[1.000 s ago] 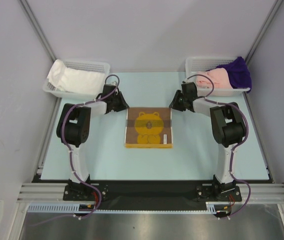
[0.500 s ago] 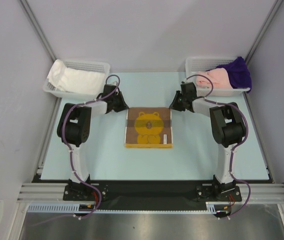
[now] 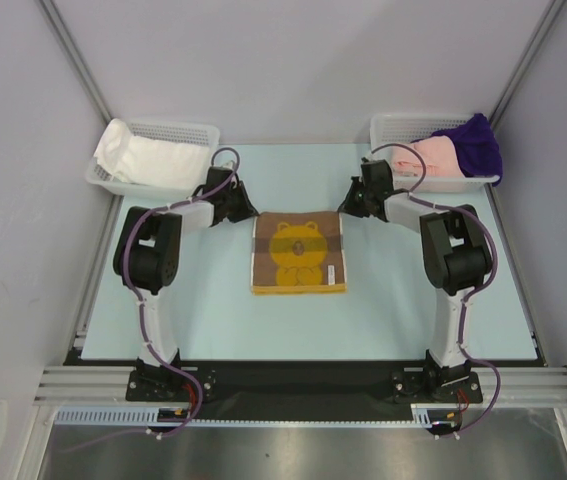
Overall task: Fold and stack the towels
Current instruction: Fold the towel
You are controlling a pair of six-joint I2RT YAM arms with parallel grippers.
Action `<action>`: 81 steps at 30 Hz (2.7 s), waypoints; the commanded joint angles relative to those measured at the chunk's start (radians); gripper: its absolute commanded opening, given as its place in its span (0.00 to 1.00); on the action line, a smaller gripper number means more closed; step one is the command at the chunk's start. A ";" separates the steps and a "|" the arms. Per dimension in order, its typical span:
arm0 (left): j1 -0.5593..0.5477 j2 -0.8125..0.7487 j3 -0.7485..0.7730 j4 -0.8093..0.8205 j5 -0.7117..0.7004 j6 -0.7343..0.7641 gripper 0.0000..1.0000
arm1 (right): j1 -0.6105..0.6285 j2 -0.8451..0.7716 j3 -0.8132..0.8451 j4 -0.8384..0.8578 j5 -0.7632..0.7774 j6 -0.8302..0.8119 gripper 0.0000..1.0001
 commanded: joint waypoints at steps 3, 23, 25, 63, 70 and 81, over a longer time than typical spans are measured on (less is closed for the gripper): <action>-0.008 -0.119 -0.007 0.076 0.025 0.001 0.00 | -0.004 -0.119 -0.062 0.104 0.016 -0.027 0.00; -0.020 -0.337 -0.323 0.260 0.026 -0.042 0.00 | 0.005 -0.329 -0.326 0.228 0.004 0.006 0.00; -0.031 -0.369 -0.351 0.265 0.019 -0.042 0.00 | 0.011 -0.357 -0.350 0.225 0.009 0.009 0.00; -0.158 -0.763 -0.758 0.271 -0.201 -0.097 0.00 | 0.163 -0.741 -0.774 0.216 0.107 0.070 0.00; -0.166 -0.806 -0.811 0.279 -0.208 -0.108 0.00 | 0.165 -0.788 -0.830 0.214 0.128 0.085 0.00; -0.177 -0.821 -0.876 0.309 -0.202 -0.109 0.00 | 0.169 -0.820 -0.886 0.225 0.128 0.092 0.00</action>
